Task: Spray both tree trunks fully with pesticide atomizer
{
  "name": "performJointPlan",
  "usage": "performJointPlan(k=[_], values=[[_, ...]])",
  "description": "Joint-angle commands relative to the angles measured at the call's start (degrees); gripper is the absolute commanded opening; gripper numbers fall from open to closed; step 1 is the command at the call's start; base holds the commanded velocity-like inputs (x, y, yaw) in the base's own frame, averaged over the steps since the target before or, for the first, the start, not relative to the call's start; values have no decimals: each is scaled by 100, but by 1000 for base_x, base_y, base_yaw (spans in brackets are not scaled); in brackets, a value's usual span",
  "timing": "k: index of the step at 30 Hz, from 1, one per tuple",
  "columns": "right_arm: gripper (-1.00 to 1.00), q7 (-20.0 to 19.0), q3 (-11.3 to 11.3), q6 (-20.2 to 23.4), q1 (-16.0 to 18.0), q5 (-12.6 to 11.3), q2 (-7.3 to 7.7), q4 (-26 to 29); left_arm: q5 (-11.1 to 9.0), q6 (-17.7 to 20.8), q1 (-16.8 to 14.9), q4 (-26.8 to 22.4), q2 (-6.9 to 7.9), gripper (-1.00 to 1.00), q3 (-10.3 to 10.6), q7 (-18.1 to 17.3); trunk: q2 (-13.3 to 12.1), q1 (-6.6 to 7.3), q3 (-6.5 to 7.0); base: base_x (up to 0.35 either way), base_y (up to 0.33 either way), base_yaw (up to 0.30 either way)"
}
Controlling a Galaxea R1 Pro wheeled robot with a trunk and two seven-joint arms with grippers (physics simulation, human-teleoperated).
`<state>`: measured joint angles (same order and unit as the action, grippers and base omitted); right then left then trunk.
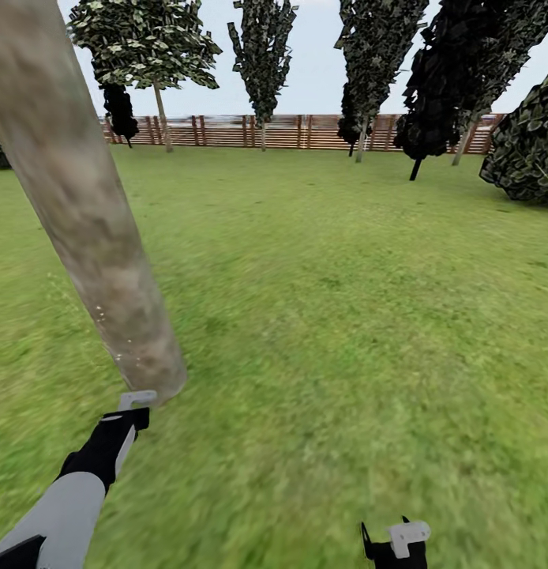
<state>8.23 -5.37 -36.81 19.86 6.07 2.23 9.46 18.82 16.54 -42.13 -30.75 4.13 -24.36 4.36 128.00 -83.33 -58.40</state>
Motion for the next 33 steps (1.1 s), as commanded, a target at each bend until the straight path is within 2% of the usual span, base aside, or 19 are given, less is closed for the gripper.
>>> performJointPlan(k=[1,2,4,8,12,13,16,19,21,23,27,30,33], values=[[100,1,5,-1,-1,-3,21,1,-19,5,2,15,137,-100,-7,3,0,0,0,63,-272,0],[100,4,7,-1,0,-6,52,2,-17,12,2,33,251,-100,-11,6,0,0,0,94,-272,0],[100,10,10,-2,0,-10,82,9,-12,31,3,53,359,-100,-15,17,0,0,0,122,-271,0],[100,5,4,6,-1,-10,80,12,-43,47,3,71,280,-100,-8,263,0,0,0,189,-231,0],[100,3,1,7,-2,-10,77,9,-43,28,3,70,65,-100,-20,337,0,0,0,236,-191,121],[100,-1,1,7,-1,-10,77,5,-35,26,3,71,56,-100,-23,372,0,0,0,239,-174,258],[100,-4,-4,7,0,-10,76,3,-26,32,100,71,109,-100,-60,421,0,0,0,238,-168,271],[100,-6,-8,7,0,-3,76,3,-18,18,297,58,270,-100,-229,463,0,0,0,236,-138,277],[100,-6,-8,7,0,-1,76,3,-19,10,357,67,302,-100,-249,468,0,0,0,214,-112,278],[100,-6,-8,7,-1,-1,75,3,-31,1,376,74,211,-100,-234,474,0,0,0,62,-29,279],[100,-6,-8,7,-1,-1,75,3,-18,-12,380,23,-192,-100,-212,478,0,0,0,13,-6,276],[100,-11,-8,7,0,-1,75,3,-19,-1,381,-10,-237,-100,-210,478,0,0,0,1,-25,112],[100,-14,-16,7,0,6,84,-4,-13,-5,381,-17,-187,-100,-239,484,0,0,0,0,-200,21]])
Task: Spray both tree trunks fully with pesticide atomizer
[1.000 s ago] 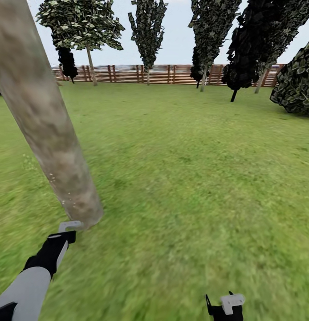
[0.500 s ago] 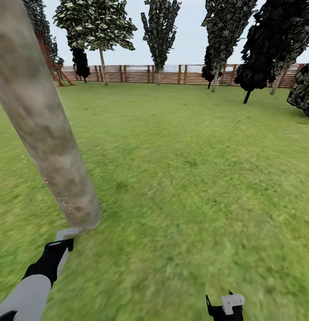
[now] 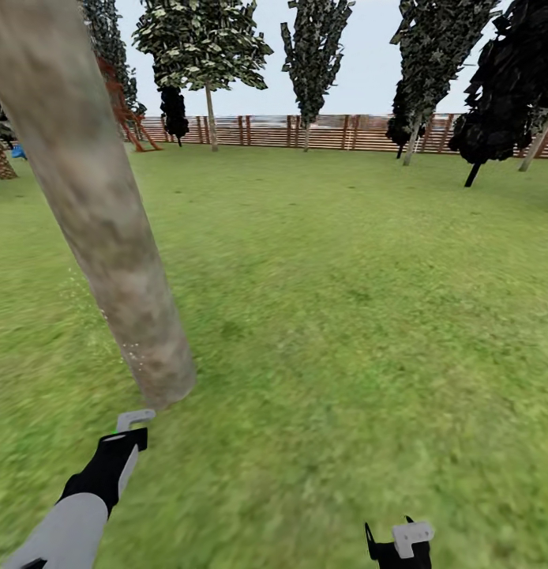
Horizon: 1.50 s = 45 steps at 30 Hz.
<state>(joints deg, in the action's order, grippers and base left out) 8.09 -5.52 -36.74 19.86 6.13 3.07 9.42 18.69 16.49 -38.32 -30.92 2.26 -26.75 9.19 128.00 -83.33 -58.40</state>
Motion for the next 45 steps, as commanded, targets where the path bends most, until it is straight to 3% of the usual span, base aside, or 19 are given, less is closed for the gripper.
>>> performJointPlan(k=[1,5,9,34,45], values=[[100,0,-1,0,0,1,1,-1,-2,-3,0,3,-2,-100,-3,60,0,0,0,0,-259,3],[100,0,-2,0,0,2,0,-1,-33,-20,0,22,-65,-100,-1,481,0,0,0,0,-267,1],[100,-1,-2,0,-1,-1,1,4,-34,-24,0,37,-79,-100,-8,553,0,0,0,0,-270,0],[100,-1,-2,0,-2,2,-26,-2,-41,-14,18,78,-45,-100,-23,566,0,0,0,190,-205,232],[100,-1,-2,0,0,1,-26,-2,-41,-16,18,78,-50,-100,-18,566,0,0,0,23,-268,83]])
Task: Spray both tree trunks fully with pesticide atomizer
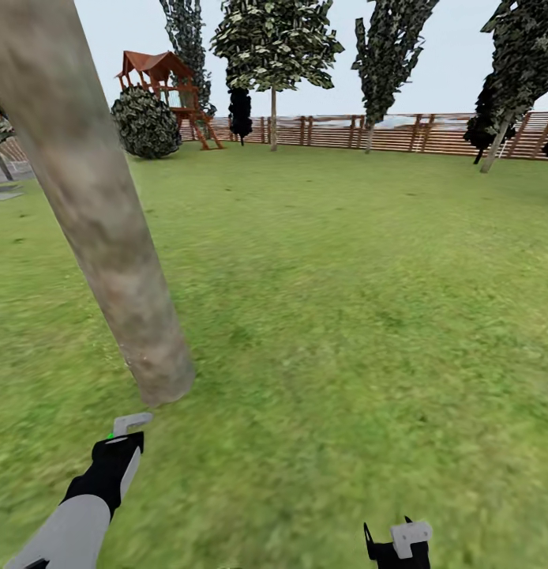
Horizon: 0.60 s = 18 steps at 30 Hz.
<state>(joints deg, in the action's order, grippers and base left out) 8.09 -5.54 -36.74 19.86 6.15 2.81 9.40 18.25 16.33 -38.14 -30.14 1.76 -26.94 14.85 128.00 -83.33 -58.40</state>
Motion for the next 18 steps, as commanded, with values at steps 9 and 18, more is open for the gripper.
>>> performJointPlan(k=[9,18], values=[[100,0,0,0,-1,1,-2,0,3,-6,0,8,-17,-100,5,-12,0,0,0,30,-273,274],[100,0,0,0,-3,1,0,0,11,-11,17,-48,-46,-100,36,-73,0,0,0,80,-166,278]])
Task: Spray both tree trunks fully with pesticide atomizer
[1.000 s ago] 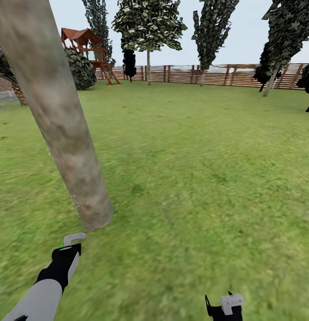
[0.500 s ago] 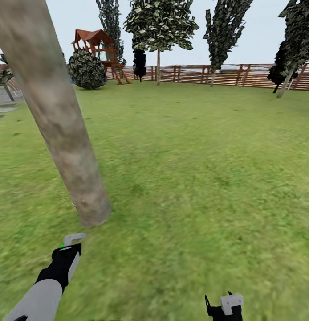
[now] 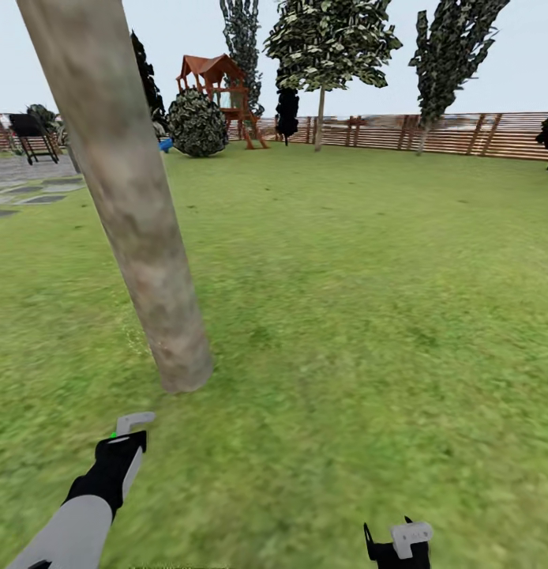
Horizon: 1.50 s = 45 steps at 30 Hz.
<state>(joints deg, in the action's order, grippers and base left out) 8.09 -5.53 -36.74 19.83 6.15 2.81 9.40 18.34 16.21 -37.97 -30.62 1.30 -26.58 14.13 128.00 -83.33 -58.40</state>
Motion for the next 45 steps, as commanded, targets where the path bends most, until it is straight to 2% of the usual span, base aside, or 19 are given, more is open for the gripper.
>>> performJointPlan(k=[1,4,7,9,10,12,13,15,16,18,20,23,25,29,33,37,40,43,45], values=[[100,0,-1,0,2,0,0,0,3,2,-16,-24,-5,-100,8,-19,0,0,0,7,-11,278],[100,0,-1,0,3,0,0,0,13,31,-85,-42,-27,-100,71,-164,0,0,0,2,-4,278],[100,6,0,0,1,-4,14,4,46,117,-305,-48,64,-100,510,-950,0,0,0,0,-1,131],[100,8,4,0,2,-5,28,1,91,163,-503,-43,243,-100,610,-1307,0,0,0,0,0,24],[100,8,6,0,2,-3,30,1,103,215,-574,-42,419,-100,632,-1425,0,0,0,0,0,10],[100,9,8,0,3,-5,28,3,102,405,-647,-54,932,-100,651,-1832,0,0,0,0,0,3],[100,9,8,0,3,-4,27,3,105,424,-654,-58,995,-100,657,-2009,0,0,0,0,0,0],[100,9,8,0,3,-4,33,3,105,442,-658,-65,988,-100,716,-2193,0,0,0,0,0,0],[100,9,8,0,3,-5,34,1,102,449,-658,-66,949,-100,841,-2228,0,0,0,0,0,0],[100,9,8,0,2,-1,35,0,86,666,-823,-284,705,-100,1259,-2293,0,0,0,0,0,0],[100,9,8,0,2,-1,35,0,92,928,-1044,-321,845,-100,1273,-2462,0,0,0,0,0,0],[100,9,8,0,1,-1,35,0,91,1006,-1144,-341,1173,-100,1272,-2869,0,0,0,0,0,0],[100,9,8,0,2,-1,35,0,94,1012,-1143,-346,1167,-100,1284,-2964,0,0,0,0,0,0],[100,9,3,0,3,0,35,0,96,1012,-1145,-380,891,-100,1386,-3205,0,0,0,0,0,0],[100,9,0,0,3,0,35,0,92,1039,-1158,-559,809,-100,1531,-3279,0,0,0,0,0,0],[100,9,-1,0,3,0,35,0,107,1424,-1345,-768,949,-100,1545,-3331,0,0,0,0,0,0],[100,9,-1,0,2,0,35,0,95,1526,-1500,-796,1255,-100,1538,-3480,0,0,0,0,0,0],[100,9,-1,1,0,0,35,0,95,1538,-1463,-805,1258,-100,1551,-3634,0,0,0,0,0,0],[100,9,-1,0,1,0,35,0,92,1546,-1495,-812,1172,-100,1583,-3653,0,0,0,-166,0,0]])
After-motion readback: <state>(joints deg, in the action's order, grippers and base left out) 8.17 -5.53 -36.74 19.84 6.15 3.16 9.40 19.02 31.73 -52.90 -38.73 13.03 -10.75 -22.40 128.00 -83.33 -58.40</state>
